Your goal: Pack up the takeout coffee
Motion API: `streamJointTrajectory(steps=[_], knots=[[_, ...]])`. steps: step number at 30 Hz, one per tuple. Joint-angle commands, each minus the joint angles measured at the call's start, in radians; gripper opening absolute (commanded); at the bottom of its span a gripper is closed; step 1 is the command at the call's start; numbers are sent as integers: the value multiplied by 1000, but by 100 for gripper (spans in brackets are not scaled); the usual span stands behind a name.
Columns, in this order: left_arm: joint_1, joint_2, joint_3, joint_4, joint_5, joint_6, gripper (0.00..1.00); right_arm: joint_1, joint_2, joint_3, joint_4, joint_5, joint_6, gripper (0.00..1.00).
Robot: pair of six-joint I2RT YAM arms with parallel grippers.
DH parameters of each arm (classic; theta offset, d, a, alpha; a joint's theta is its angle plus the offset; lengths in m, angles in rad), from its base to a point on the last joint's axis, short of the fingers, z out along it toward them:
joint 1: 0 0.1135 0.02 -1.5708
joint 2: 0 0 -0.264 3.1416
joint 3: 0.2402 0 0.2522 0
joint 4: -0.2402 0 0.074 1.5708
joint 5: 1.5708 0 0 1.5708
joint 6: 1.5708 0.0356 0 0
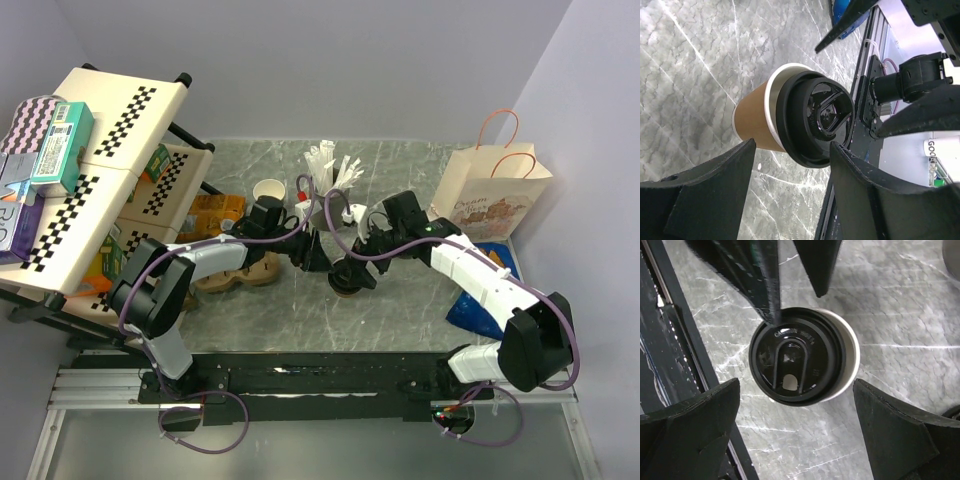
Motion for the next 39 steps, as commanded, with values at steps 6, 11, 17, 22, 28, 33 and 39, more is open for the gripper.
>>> streamJointTrajectory(steps=[6, 11, 17, 22, 28, 33, 39], knots=[[-5, 10, 20, 35, 35, -15, 67, -3, -27, 24, 33, -30, -32, 100], [-3, 11, 19, 35, 42, -20, 67, 39, -30, 17, 52, 3, -99, 100], [-2, 11, 15, 40, 44, -23, 67, 89, -33, 2, 69, 50, -153, 100], [1, 11, 15, 38, 41, -21, 67, 134, -35, -16, 79, 96, -173, 100], [6, 11, 12, 41, 39, -24, 67, 140, -18, -16, 82, 127, -178, 100], [8, 11, 14, 41, 39, -24, 67, 140, -1, -15, 85, 162, -179, 100], [8, 10, 15, 38, 39, -23, 67, 140, 2, -16, 95, 178, -170, 100]])
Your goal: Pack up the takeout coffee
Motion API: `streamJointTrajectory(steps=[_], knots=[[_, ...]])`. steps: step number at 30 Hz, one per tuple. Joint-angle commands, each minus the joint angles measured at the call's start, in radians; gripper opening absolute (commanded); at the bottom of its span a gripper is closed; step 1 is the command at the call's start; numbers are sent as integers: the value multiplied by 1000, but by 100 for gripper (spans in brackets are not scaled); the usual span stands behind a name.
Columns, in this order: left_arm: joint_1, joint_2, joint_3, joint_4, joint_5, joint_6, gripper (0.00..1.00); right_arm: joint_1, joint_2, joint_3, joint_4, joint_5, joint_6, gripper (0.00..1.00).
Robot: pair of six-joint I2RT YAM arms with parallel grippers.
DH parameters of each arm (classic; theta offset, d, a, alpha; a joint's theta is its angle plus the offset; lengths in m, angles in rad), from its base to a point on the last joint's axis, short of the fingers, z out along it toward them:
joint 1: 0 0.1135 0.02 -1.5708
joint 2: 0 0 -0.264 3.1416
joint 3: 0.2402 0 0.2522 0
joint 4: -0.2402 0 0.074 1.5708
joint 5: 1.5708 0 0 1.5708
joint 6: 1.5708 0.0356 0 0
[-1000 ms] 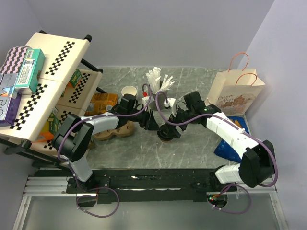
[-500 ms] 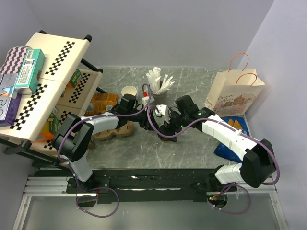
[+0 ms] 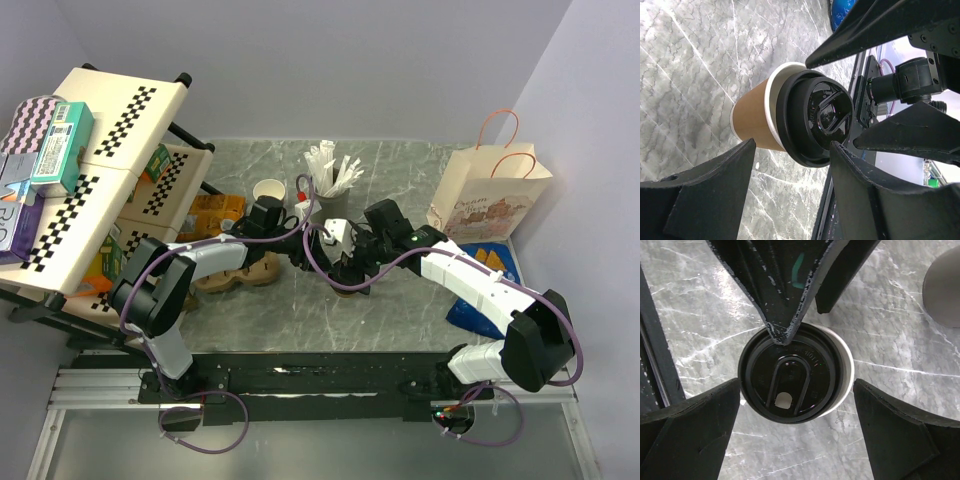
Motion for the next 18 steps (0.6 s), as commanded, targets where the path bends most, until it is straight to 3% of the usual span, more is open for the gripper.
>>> streamJointTrajectory(steps=[1, 18], knots=[[3, 3, 14, 32, 24, -5, 67, 6, 3, -3, 44, 30, -8, 100], [3, 7, 12, 37, 25, -8, 67, 5, 14, -3, 49, 68, -4, 100]])
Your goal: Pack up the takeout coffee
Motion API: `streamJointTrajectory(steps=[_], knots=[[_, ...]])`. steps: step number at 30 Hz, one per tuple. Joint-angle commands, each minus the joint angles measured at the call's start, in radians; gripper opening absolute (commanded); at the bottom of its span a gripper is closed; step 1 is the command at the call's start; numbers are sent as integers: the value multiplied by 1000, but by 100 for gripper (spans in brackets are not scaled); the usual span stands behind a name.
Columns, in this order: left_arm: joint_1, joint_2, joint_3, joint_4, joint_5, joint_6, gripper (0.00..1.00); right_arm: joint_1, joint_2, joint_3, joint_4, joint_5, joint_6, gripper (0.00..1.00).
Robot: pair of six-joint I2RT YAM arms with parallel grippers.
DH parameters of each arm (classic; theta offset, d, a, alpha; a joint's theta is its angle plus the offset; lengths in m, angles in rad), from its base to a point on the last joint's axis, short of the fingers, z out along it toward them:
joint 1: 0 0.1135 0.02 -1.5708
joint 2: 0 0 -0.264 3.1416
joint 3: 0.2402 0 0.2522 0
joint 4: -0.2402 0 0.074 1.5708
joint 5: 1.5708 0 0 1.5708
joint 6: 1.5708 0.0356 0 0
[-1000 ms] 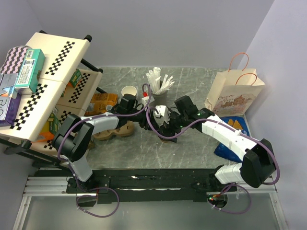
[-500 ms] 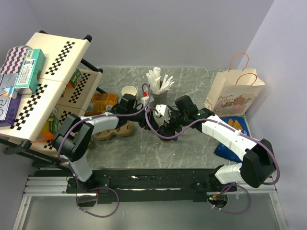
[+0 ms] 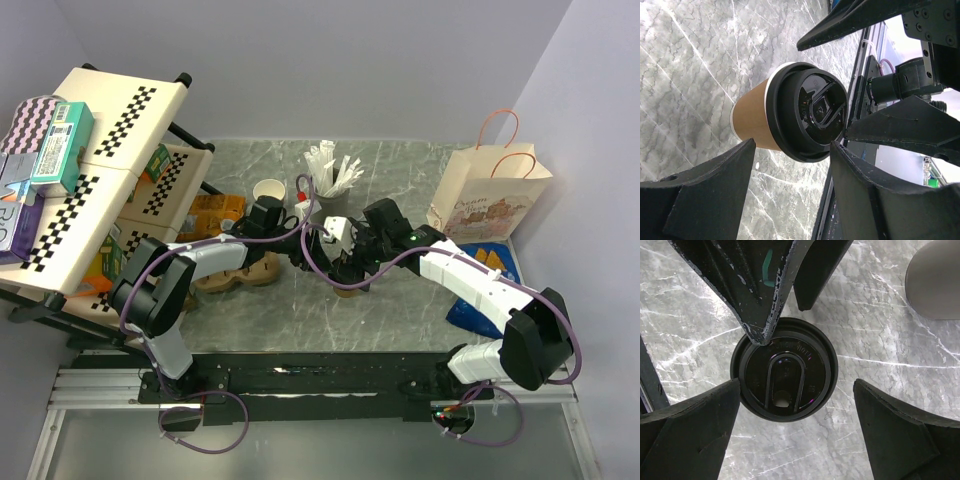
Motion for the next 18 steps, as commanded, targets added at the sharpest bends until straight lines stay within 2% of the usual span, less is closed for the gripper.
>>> streamJointTrajectory(steps=[1, 18], knots=[[3, 10, 15, 34, 25, -6, 67, 5, 5, -3, 17, -1, -4, 100], [5, 9, 24, 54, -25, -55, 63, 3, -12, -16, -18, -36, -10, 97]])
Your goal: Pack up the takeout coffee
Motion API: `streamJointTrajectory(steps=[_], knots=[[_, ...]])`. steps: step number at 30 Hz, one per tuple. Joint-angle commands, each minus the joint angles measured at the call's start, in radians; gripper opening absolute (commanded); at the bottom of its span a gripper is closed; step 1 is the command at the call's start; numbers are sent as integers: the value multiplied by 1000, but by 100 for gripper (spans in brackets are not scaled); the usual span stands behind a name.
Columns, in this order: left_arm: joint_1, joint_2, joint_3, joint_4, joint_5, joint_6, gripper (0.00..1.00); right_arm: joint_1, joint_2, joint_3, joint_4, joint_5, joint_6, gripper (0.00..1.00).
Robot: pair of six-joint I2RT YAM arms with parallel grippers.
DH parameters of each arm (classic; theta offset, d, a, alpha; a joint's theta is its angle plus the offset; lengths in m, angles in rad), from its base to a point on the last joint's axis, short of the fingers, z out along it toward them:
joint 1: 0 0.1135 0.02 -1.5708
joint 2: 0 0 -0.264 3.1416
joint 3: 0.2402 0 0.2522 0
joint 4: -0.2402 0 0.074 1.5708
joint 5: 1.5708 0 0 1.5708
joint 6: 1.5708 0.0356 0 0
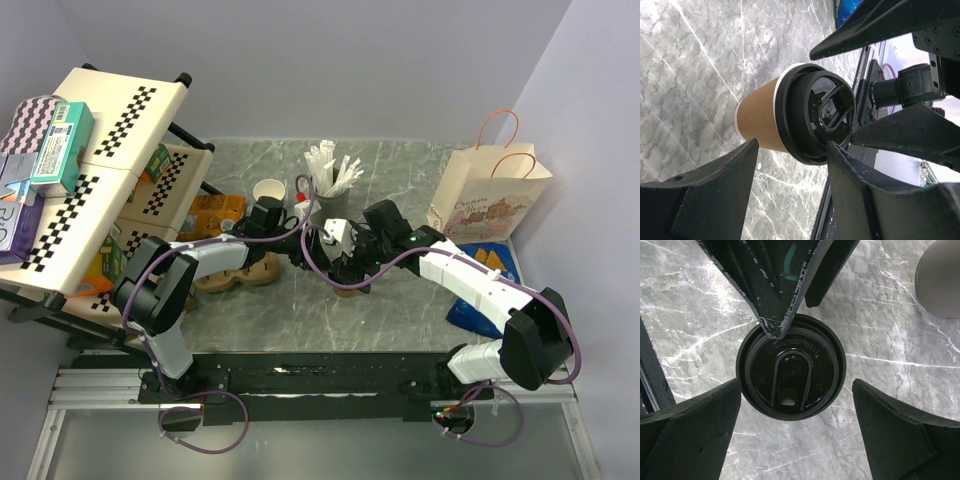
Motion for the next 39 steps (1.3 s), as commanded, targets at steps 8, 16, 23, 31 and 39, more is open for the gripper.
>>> streamJointTrajectory(steps=[8, 16, 23, 31, 39], knots=[[4, 0, 26, 26, -23, -3, 62, 3, -11, -8, -9, -26, -8, 96], [-7, 14, 40, 21, -17, 1, 62, -2, -20, -16, -14, -29, -8, 95], [-15, 27, 47, -28, -55, 40, 62, -18, -6, -32, -3, -64, -1, 93], [-15, 43, 47, -54, -81, 51, 62, -32, 40, -26, -14, -113, 15, 84], [-15, 69, 60, -53, -83, 41, 62, -63, 90, -45, -5, -147, 32, 75]])
